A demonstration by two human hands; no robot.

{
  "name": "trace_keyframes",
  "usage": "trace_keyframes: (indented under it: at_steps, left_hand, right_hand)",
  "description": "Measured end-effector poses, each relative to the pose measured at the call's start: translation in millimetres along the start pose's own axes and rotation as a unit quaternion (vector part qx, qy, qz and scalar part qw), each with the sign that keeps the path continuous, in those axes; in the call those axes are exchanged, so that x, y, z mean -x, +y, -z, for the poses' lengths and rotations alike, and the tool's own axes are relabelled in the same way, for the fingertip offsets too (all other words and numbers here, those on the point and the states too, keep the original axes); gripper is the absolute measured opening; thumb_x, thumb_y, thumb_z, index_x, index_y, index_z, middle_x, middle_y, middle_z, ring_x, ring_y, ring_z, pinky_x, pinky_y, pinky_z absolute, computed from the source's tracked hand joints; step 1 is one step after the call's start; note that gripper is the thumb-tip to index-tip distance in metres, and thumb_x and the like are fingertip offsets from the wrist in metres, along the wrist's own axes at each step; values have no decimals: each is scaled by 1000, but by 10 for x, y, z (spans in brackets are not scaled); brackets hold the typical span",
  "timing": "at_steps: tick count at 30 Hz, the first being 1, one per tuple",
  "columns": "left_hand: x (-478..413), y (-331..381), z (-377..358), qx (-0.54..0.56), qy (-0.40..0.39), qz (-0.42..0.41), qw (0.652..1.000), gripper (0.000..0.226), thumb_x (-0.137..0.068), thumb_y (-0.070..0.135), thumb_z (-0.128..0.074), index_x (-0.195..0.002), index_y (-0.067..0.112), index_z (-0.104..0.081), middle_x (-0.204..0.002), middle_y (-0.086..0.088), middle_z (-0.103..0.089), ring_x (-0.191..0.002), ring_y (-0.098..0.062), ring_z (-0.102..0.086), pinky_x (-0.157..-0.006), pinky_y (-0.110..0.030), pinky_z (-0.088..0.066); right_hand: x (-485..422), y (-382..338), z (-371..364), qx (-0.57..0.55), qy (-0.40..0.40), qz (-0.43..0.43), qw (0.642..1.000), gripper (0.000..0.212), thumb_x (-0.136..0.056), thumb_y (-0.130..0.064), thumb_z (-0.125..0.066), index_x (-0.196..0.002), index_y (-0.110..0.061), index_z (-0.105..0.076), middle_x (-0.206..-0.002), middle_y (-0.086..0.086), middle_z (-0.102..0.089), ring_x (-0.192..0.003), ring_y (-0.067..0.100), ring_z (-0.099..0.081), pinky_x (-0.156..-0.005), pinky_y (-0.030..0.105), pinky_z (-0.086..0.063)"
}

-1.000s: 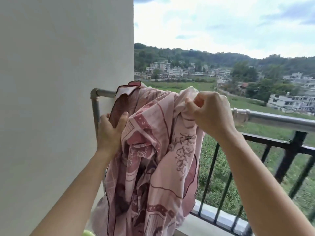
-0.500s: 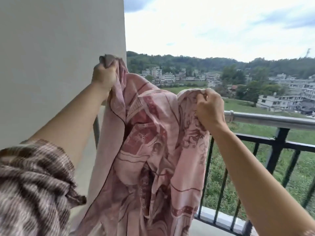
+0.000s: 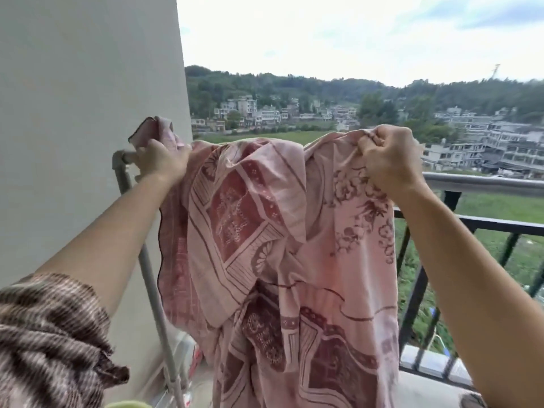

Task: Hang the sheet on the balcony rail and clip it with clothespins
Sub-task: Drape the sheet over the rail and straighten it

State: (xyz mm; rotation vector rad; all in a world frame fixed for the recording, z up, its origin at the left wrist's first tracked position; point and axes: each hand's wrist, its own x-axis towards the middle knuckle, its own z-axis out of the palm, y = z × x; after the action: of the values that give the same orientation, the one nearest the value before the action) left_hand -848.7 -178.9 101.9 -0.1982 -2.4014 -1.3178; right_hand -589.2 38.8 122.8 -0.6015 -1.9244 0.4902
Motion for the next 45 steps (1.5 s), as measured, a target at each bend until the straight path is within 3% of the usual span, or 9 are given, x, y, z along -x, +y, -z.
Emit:
trace_keyframes:
  at_steps: [6, 11, 15, 22, 25, 30, 33, 40, 45]
  left_hand:
    - [1271, -196, -205, 45, -67, -108, 991, 69, -93, 57, -33, -150, 22, -16, -155, -14, -9, -141, -31, -14, -113, -50, -15]
    - [2152, 99, -342, 109, 52, -268, 956, 60, -85, 52, -35, -135, 20, -38, -142, -13, -27, -132, -19, -24, -106, -41, -21]
    - [2727, 551, -567, 49, 102, -428, 897, 48, -78, 57, -43, -103, 17, -45, -105, -1, -43, -97, -15, -39, -87, -37, -29]
    - [2614, 914, -720, -126, 32, -226, 966, 33, -84, 10, -52, -117, 14, -52, -100, -10, -63, -93, -34, -62, -83, -45, -47]
    - [2345, 839, -355, -106, 58, -212, 970, 21, -82, 1, -48, -86, 13, -66, -87, -7, -69, -83, -30, -64, -67, -33, -47]
    - [2590, 1099, -273, 5, -17, -371, 929, 20, -76, -4, -58, -74, 12, -70, -73, 3, -65, -61, -2, -54, -61, -13, -46]
    - [2852, 1285, -548, 10, -149, -398, 905, 16, -79, 6, -57, -82, 9, -72, -76, 1, -67, -61, -3, -55, -62, -7, -43]
    - [2467, 1236, -621, -236, 33, -223, 945, 52, -85, 57, -50, -97, 8, -58, -96, -12, -68, -92, -32, -65, -73, -35, -48]
    - [2413, 1254, -739, -260, 0, -241, 935, 40, -92, 47, -47, -94, 11, -64, -98, -13, -67, -94, -35, -64, -74, -39, -50]
  right_hand:
    - [251, 107, -14, -150, -23, 3, 988, 24, -93, -29, -55, -73, -18, -58, -67, -10, -58, -58, 2, -54, -50, 16, -44]
    - [304, 405, 207, -363, -271, -71, 888, 33, -90, -13, -36, -91, -11, -69, -85, 9, -68, -75, 22, -58, -71, 37, -49]
    - [91, 394, 422, -244, -334, 41, 910, 39, -86, 9, -41, -97, -10, -74, -99, 15, -69, -83, 23, -61, -75, 36, -55]
    - [-237, 241, 538, -72, -380, 227, 894, 64, -81, 13, -41, -116, -34, -67, -130, -7, -60, -101, 20, -64, -76, 33, -58]
    - [-415, 383, 557, -2, -392, 257, 883, 57, -81, 10, -52, -123, -27, -63, -130, -5, -60, -113, 12, -56, -84, 20, -43]
    - [-566, 389, 481, 21, -442, 259, 858, 63, -82, 9, -52, -131, -31, -56, -134, -4, -57, -117, 16, -56, -91, 28, -48]
    - [-598, 246, 411, 1, -445, 274, 853, 57, -87, 8, -47, -127, -29, -60, -130, -3, -59, -106, 18, -61, -92, 44, -52]
    - [-764, 235, 360, -20, -491, 242, 837, 54, -78, 6, -55, -119, -29, -66, -119, -8, -66, -110, 13, -59, -70, 16, -45]
    - [-700, 330, 253, 27, -423, 299, 855, 23, -82, -21, -70, -103, -12, -75, -100, 12, -73, -97, 27, -66, -85, 42, -54]
